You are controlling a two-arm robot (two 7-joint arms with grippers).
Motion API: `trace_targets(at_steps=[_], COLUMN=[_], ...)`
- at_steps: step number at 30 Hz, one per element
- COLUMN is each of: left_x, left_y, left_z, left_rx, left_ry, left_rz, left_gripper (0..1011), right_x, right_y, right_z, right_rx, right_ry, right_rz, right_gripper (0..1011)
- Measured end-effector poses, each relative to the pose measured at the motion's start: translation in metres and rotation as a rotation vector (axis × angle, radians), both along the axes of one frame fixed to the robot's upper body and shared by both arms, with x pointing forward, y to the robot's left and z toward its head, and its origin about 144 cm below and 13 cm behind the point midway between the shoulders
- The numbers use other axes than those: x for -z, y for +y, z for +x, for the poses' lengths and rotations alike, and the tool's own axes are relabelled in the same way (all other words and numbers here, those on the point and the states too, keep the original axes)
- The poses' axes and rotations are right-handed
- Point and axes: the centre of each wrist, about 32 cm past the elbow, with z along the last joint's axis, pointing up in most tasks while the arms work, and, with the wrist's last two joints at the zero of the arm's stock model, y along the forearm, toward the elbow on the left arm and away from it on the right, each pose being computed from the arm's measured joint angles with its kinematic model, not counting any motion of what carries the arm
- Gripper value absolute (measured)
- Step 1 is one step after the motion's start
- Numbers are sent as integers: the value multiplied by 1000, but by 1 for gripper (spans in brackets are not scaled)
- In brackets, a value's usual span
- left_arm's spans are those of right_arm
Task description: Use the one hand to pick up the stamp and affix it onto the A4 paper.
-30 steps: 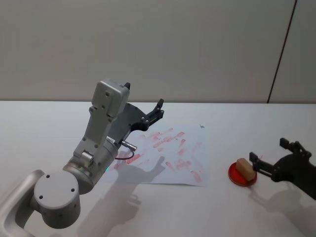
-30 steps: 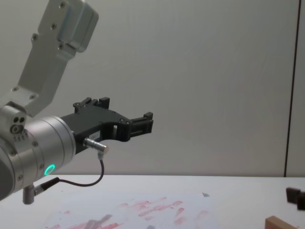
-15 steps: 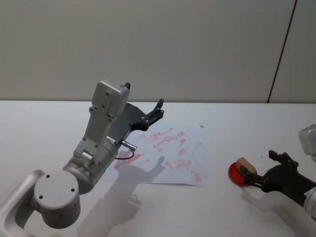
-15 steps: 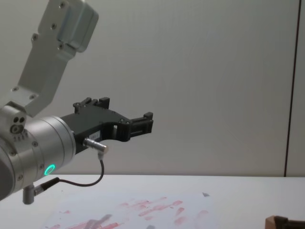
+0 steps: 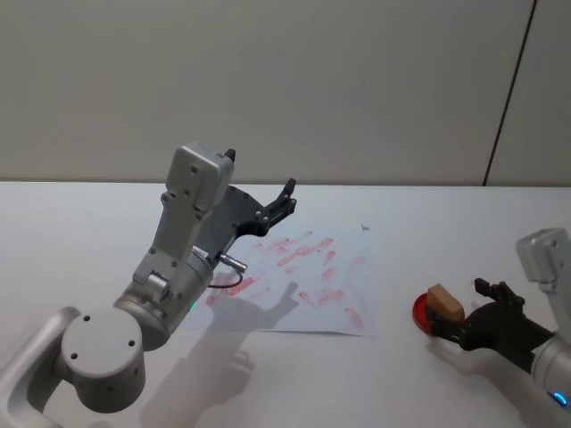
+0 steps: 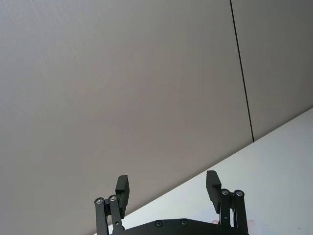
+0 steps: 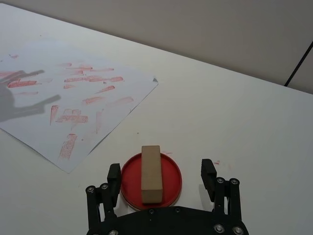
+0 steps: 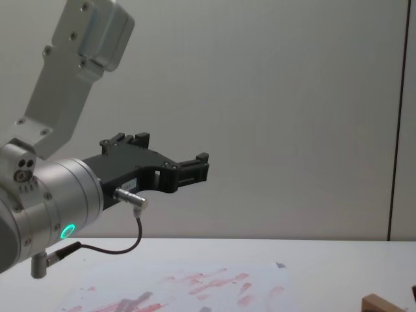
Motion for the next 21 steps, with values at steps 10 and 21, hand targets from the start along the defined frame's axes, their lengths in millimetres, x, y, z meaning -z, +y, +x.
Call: trace_targets(at_steps=[10,21], left_x=[0,0], left_y=[0,0], left_z=[0,0], left_rx=[0,0], left_ry=[0,0], left_rz=[0,0], left_gripper=[1002,1002], right_x=[5,7], right_y=[7,10], right_z=[7,9], right_rx=[-10,-15], right_ry=[10,14], right_rz=[-7,-9], right_gripper=[949,659])
